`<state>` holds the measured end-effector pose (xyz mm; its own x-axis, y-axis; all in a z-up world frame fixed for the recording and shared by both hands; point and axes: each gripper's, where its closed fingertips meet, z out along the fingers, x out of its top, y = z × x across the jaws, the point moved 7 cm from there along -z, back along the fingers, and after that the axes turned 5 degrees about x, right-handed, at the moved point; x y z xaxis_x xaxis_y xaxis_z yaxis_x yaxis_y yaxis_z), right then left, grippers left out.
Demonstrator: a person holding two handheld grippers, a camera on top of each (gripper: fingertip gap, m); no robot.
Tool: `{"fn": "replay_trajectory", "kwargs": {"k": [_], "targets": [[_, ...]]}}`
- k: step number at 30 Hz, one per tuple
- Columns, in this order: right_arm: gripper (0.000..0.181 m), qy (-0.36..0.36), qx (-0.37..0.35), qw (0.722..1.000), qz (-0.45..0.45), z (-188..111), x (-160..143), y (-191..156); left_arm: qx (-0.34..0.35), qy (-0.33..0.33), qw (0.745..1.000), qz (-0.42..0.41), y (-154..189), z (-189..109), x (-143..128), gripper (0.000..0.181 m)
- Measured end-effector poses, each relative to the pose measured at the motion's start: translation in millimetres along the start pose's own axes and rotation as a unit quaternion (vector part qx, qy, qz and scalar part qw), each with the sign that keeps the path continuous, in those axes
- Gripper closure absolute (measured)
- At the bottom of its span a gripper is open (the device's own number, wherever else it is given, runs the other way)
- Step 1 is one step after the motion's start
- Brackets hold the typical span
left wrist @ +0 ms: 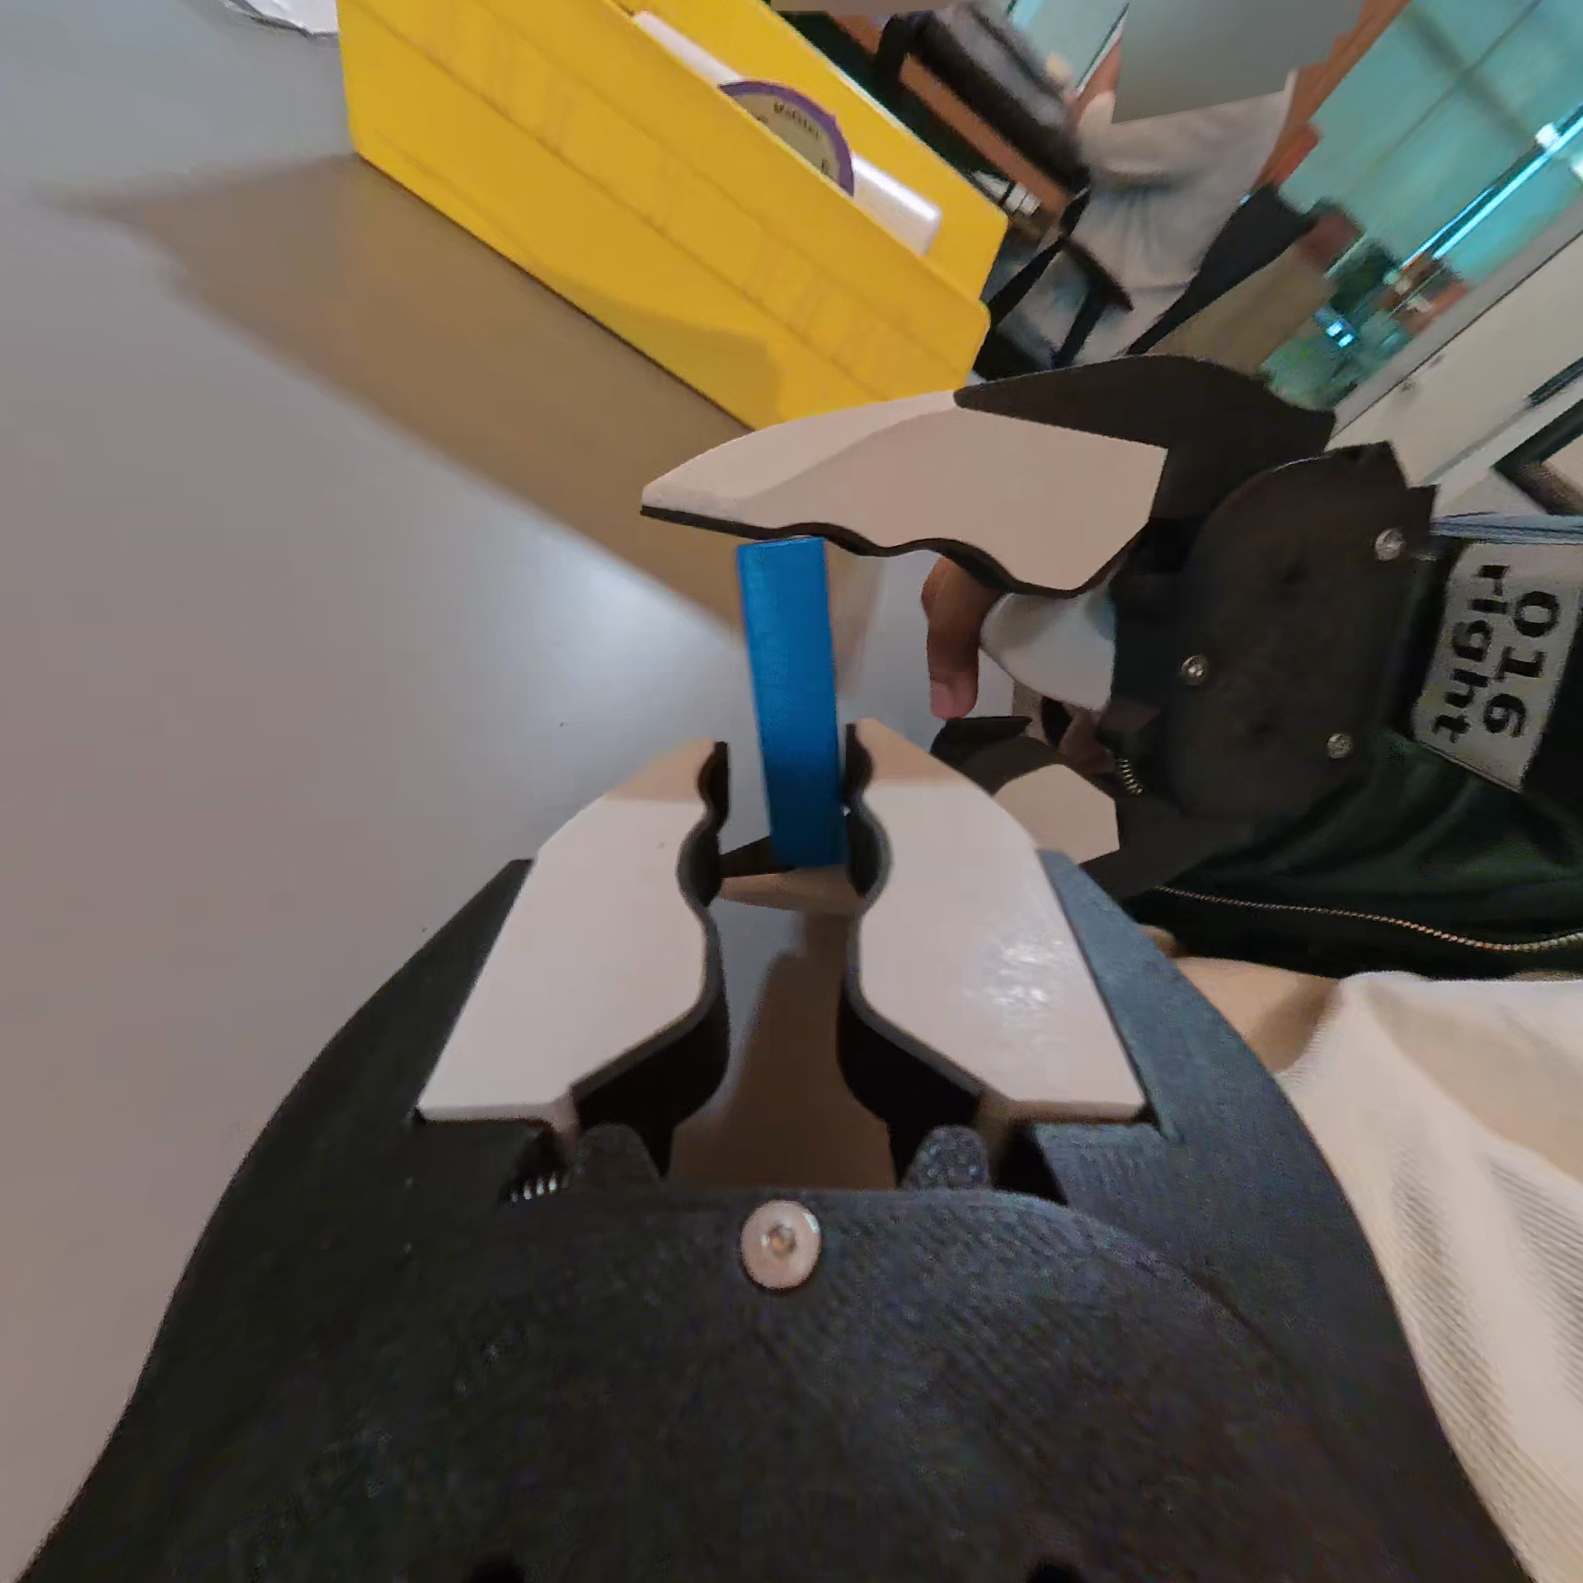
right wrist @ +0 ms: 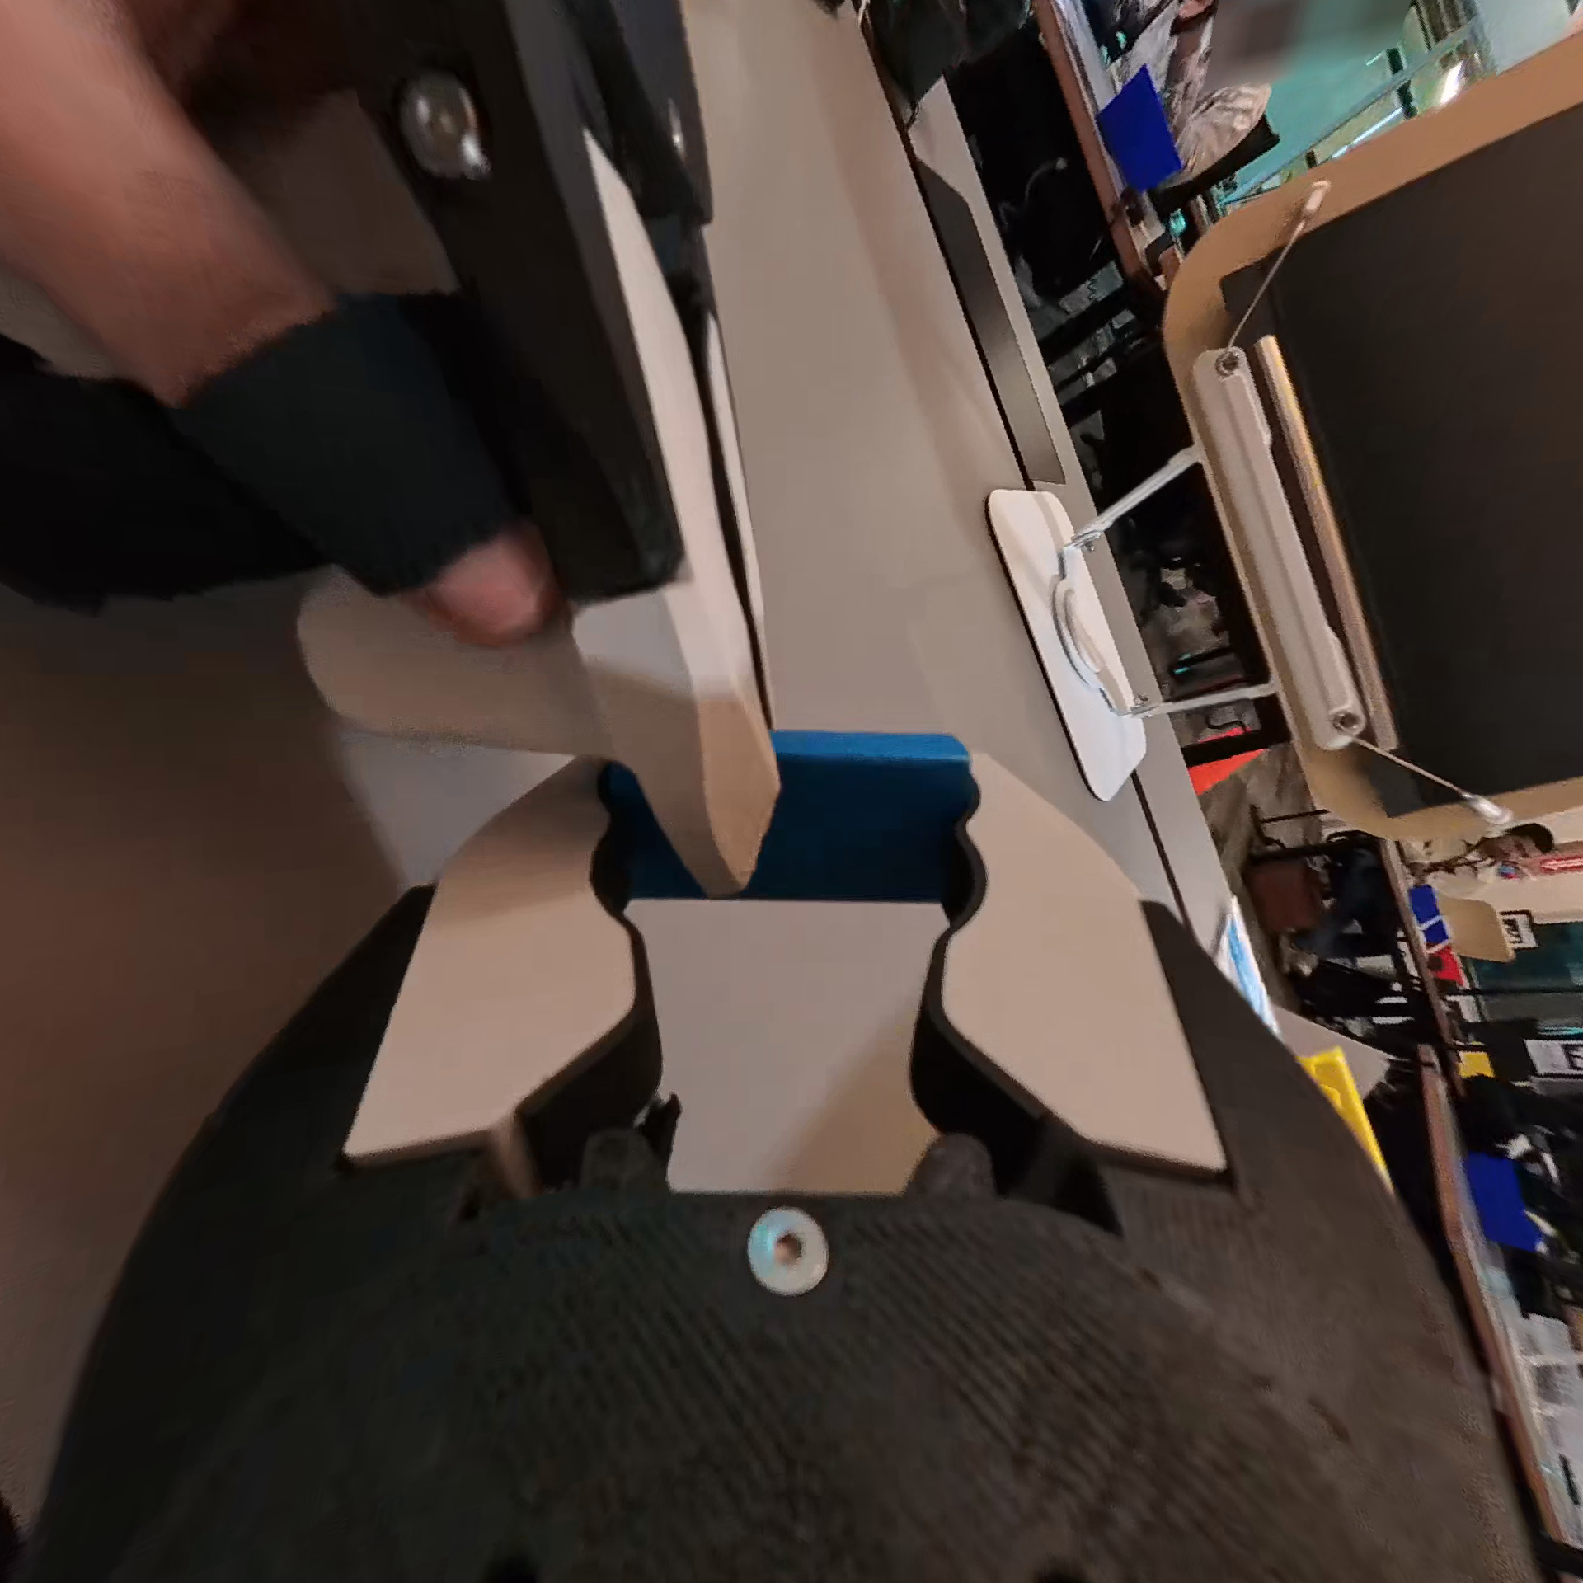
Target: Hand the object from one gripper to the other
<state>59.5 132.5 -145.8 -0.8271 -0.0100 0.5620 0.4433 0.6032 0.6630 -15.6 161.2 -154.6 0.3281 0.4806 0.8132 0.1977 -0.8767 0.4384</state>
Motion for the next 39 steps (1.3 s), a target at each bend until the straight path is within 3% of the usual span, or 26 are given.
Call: {"fn": "replay_trajectory", "kwargs": {"k": [4, 6, 10, 12, 15, 18, 19, 21, 25, 28, 31, 34, 39], "targets": [[0.109, 0.005, -0.004, 1.0, 0.0, 1.7, -0.8, -0.8, -0.003, -0.001, 1.0, -0.006, 1.0, 0.4, 0.1, 0.162], [0.099, 0.025, -0.006, 0.999, 0.02, 0.0, -0.7, 2.6, -0.001, 0.017, 1.0, -0.016, -0.8, -2.3, 3.3, 0.163], [0.067, 0.074, -0.004, 0.99, 0.121, -3.3, -7.4, 19.5, -0.023, 0.072, 0.996, -0.042, -7.4, -13.2, 9.7, 0.163], [0.065, 0.124, 0.02, 0.972, 0.201, -6.2, -12.6, 29.2, -0.046, 0.105, 0.991, -0.064, -12.3, -19.1, 12.1, 0.164], [0.079, 0.233, 0.073, 0.915, 0.321, -16.3, -18.1, 44.0, -0.099, 0.148, 0.981, -0.075, -13.8, -24.8, 15.2, 0.164], [0.12, 0.357, 0.18, 0.812, 0.426, -33.6, -15.8, 53.5, -0.14, 0.183, 0.971, -0.059, -8.0, -27.7, 19.4, 0.164], [0.128, 0.377, 0.214, 0.778, 0.455, -36.7, -16.0, 55.2, -0.15, 0.188, 0.969, -0.049, -5.0, -27.6, 20.0, 0.164], [0.136, 0.387, 0.259, 0.747, 0.475, -37.2, -16.2, 54.1, -0.165, 0.196, 0.966, -0.028, 1.3, -26.4, 20.8, 0.164], [0.143, 0.379, 0.292, 0.751, 0.455, -33.9, -7.1, 44.4, -0.177, 0.186, 0.966, -0.004, 10.6, -19.8, 19.2, 0.164], [0.163, 0.37, 0.288, 0.762, 0.447, -33.4, -3.1, 39.9, -0.182, 0.171, 0.968, 0.014, 16.2, -14.2, 16.1, 0.164], [0.165, 0.373, 0.298, 0.751, 0.456, -37.2, -1.1, 42.4, -0.198, 0.182, 0.963, 0.007, 18.9, -15.0, 18.6, 0.164], [0.166, 0.37, 0.29, 0.761, 0.447, -39.8, 1.8, 42.5, -0.2, 0.189, 0.961, 0.009, 19.4, -16.4, 19.0, 0.163], [0.166, 0.375, 0.216, 0.787, 0.44, -69.9, -1.3, 71.0, -0.177, 0.207, 0.962, -0.003, 13.8, -19.1, 21.9, 0.136]]}}
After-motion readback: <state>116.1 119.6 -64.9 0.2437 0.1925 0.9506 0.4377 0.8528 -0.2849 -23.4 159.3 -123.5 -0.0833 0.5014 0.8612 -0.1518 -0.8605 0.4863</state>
